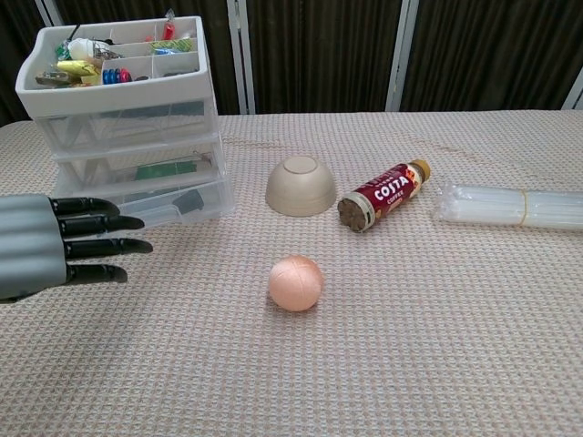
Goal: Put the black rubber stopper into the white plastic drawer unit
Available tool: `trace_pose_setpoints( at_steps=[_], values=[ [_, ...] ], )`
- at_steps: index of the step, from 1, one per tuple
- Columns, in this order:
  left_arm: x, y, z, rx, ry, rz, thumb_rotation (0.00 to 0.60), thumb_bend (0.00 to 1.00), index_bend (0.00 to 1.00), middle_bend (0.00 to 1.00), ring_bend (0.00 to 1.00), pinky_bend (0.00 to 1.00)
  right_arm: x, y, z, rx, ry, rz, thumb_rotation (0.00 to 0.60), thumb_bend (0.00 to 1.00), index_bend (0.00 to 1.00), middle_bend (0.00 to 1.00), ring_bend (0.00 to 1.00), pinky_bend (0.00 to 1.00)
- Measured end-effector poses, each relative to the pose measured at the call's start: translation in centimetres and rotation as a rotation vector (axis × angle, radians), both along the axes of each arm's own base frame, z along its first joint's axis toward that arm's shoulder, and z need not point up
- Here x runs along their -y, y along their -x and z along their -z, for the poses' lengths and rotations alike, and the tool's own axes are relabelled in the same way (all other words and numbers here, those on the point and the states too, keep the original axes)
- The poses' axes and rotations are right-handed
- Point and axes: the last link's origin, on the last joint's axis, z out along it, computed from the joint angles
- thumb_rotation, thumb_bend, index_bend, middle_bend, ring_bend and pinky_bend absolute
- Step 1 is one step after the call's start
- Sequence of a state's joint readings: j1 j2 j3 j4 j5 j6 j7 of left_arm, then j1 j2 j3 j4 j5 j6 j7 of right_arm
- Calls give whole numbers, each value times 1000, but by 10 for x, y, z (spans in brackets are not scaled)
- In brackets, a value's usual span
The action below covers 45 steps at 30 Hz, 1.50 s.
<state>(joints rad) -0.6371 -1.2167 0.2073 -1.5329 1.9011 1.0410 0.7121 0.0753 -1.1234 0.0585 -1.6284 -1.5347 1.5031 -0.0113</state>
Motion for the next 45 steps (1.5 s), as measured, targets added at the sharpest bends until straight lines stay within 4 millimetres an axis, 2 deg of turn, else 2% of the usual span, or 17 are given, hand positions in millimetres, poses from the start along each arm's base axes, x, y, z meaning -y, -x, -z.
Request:
trace_pose_setpoints(
  at_steps=[7, 20, 26, 45],
  values=[
    [-1, 5, 11, -124, 58, 40, 600, 1000, 242, 60, 14, 114, 0, 0, 0, 4, -2, 1, 600, 66, 68, 0, 0, 0],
    [-28, 3, 22, -125, -10, -6, 600, 1000, 242, 52, 8, 107, 0, 0, 0, 4, -3, 3, 600, 66, 68, 0, 0, 0],
    [-40, 5, 19, -111, -58, -39, 600, 1000, 242, 53, 7, 107, 0, 0, 0, 7, -5, 3, 600, 66, 68, 0, 0, 0],
    [-67, 30, 5, -145, -161, -140, 600, 1000, 235, 53, 8, 107, 0, -1, 1, 11, -8, 6, 600, 66, 68, 0, 0, 0]
  ],
)
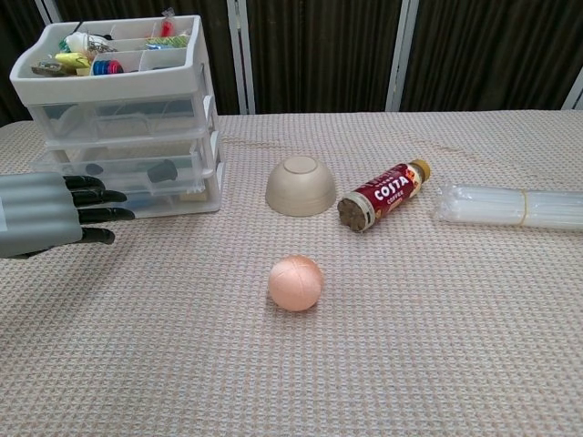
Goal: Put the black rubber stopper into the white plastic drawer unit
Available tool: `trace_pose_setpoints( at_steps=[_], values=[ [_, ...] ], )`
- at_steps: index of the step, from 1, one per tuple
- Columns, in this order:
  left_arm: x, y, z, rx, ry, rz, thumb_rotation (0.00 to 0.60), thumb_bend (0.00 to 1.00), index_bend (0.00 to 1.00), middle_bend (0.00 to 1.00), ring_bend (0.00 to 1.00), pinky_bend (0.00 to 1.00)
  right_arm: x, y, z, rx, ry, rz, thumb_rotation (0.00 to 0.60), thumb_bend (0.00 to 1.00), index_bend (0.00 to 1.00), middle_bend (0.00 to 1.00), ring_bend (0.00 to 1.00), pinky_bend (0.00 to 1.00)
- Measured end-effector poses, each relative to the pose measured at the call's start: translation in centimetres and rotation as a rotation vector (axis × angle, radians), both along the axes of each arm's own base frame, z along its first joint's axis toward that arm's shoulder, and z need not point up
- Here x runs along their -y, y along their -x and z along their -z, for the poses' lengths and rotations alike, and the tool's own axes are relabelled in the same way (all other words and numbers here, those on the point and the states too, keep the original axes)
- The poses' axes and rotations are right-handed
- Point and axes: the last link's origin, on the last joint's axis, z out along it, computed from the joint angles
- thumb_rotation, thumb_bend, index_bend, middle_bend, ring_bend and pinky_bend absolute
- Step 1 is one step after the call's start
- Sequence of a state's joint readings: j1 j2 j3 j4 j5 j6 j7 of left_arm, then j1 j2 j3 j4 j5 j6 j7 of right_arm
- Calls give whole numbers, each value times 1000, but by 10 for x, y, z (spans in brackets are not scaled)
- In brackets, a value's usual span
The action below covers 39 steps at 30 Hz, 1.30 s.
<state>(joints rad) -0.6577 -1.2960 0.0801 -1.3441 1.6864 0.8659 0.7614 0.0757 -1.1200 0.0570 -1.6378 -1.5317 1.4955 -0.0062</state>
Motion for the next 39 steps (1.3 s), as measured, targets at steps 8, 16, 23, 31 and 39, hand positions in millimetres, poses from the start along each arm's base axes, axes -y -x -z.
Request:
trace_pose_setpoints(
  at_steps=[8, 16, 23, 31, 39],
  values=[
    [-1, 3, -1, 5, -12, -8, 600, 1000, 226, 53, 8, 107, 0, 0, 0, 0, -1, 1, 600, 65, 68, 0, 0, 0],
    [-8, 7, 0, -2, -29, -31, 600, 1000, 226, 53, 8, 107, 0, -1, 1, 1, -2, 1, 600, 65, 68, 0, 0, 0],
    [-12, 1, 10, 5, -23, -29, 600, 1000, 223, 53, 8, 107, 0, 0, 0, 2, -2, 5, 600, 65, 68, 0, 0, 0],
    [-21, -6, 16, 12, -32, -36, 600, 1000, 222, 53, 8, 108, 0, 0, 0, 4, -4, 4, 600, 66, 68, 0, 0, 0],
    [-29, -3, 17, 5, -49, -75, 600, 1000, 217, 53, 8, 108, -1, 0, 0, 3, -6, 6, 600, 65, 68, 0, 0, 0]
  ],
)
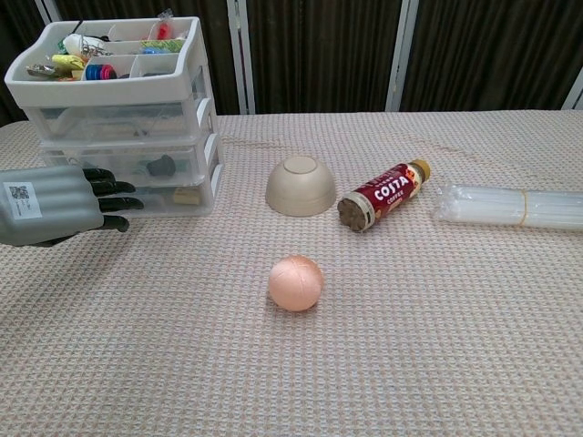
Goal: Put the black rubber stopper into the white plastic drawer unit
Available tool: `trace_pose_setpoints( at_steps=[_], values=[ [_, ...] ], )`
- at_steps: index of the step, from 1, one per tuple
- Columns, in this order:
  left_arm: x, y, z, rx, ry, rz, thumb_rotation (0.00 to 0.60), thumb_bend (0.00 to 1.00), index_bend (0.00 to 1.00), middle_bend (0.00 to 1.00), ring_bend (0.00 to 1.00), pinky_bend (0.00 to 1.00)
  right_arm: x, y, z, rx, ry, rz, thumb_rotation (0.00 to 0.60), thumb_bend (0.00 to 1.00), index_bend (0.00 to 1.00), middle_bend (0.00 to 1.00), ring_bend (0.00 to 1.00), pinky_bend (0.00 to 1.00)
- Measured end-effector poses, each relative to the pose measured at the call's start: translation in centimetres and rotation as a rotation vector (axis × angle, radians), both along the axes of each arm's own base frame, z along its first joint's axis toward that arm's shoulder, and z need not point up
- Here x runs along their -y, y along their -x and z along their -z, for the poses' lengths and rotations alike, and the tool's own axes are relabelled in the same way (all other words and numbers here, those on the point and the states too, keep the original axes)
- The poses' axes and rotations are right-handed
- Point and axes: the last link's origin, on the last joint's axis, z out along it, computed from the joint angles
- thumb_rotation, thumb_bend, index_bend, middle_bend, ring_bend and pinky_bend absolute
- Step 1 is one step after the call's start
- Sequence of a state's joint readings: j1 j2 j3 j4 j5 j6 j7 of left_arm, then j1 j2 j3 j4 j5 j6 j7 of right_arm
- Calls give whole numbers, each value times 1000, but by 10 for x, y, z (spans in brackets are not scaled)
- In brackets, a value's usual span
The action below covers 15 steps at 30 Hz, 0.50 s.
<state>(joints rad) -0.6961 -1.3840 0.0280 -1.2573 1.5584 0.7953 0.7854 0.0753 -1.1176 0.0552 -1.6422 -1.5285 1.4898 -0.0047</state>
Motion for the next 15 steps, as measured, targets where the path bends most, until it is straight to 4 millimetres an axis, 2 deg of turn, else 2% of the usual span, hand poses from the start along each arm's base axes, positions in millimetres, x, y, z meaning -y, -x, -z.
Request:
trace_pose_setpoints(
  at_steps=[15],
  values=[
    [-14, 1, -4, 2, -54, -39, 600, 1000, 213, 53, 8, 109, -1, 0, 1, -2, -5, 2, 600, 66, 68, 0, 0, 0]
  ],
)
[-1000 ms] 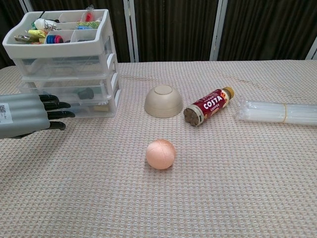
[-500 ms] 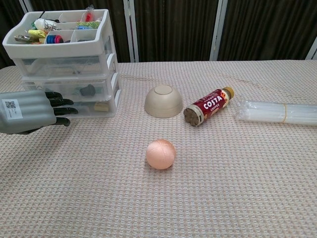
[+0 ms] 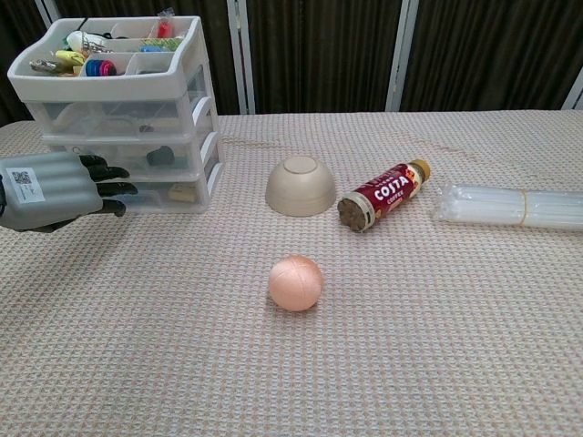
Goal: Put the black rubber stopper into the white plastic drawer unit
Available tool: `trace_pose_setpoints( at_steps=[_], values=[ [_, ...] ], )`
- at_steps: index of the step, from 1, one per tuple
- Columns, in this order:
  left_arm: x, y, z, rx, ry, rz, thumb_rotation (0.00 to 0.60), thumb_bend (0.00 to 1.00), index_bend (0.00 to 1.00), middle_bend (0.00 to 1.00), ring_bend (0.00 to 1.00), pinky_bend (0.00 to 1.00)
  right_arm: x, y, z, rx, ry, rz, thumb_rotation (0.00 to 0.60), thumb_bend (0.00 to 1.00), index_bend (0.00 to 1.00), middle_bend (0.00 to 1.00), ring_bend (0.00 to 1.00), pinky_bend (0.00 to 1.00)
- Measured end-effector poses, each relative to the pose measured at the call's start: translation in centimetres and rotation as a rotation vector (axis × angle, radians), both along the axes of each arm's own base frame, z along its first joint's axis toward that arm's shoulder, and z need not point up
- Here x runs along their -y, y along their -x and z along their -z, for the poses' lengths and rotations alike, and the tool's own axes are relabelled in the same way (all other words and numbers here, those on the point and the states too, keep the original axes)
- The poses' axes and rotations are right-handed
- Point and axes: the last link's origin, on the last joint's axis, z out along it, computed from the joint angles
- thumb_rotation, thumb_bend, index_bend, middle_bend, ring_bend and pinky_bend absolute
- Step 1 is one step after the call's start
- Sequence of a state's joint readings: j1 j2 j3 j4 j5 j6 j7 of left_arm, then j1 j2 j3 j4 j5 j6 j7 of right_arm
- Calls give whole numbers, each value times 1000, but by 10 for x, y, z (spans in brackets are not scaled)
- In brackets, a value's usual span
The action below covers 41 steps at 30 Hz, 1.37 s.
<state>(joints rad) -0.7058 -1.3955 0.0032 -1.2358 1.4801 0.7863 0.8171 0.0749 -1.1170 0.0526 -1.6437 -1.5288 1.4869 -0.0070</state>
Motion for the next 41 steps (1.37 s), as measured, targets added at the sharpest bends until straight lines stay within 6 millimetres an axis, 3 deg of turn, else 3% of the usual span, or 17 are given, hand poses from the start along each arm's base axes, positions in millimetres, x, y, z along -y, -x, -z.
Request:
trace_pose_setpoints(
  at_steps=[8, 13, 15, 17, 19, 23, 31, 41],
  values=[
    [18, 4, 0, 4, 40, 12, 600, 1000, 204, 53, 7, 108, 0, 1, -1, -3, 0, 5, 600, 66, 68, 0, 0, 0],
    [31, 4, -12, 70, 19, 16, 600, 971, 194, 50, 6, 107, 0, 1, -1, -8, 1, 5, 600, 65, 68, 0, 0, 0],
    [37, 3, -18, 114, -1, 11, 600, 840, 189, 45, 5, 100, 0, 1, -2, -10, 4, 6, 600, 66, 68, 0, 0, 0],
    [44, 1, -27, 179, -34, 1, 600, 556, 176, 36, 4, 87, 0, 2, -2, -10, 5, 7, 600, 66, 68, 0, 0, 0],
    [52, -1, -39, 256, -80, -9, 600, 333, 155, 16, 3, 75, 1, 1, -2, -14, 7, 4, 600, 66, 68, 0, 0, 0],
    [74, -4, -65, 416, -185, -39, 600, 153, 87, 0, 0, 31, 1, 1, -1, -14, 5, 3, 600, 66, 68, 0, 0, 0],
    [135, 4, -110, 718, -353, -211, 600, 59, 36, 0, 0, 0, 1, -1, 0, -23, -5, -19, 600, 58, 57, 0, 0, 0],
    [175, 35, -126, 761, -431, -337, 600, 56, 20, 0, 0, 0, 1, -2, 2, -33, -12, -42, 600, 56, 56, 0, 0, 0]
  ],
)
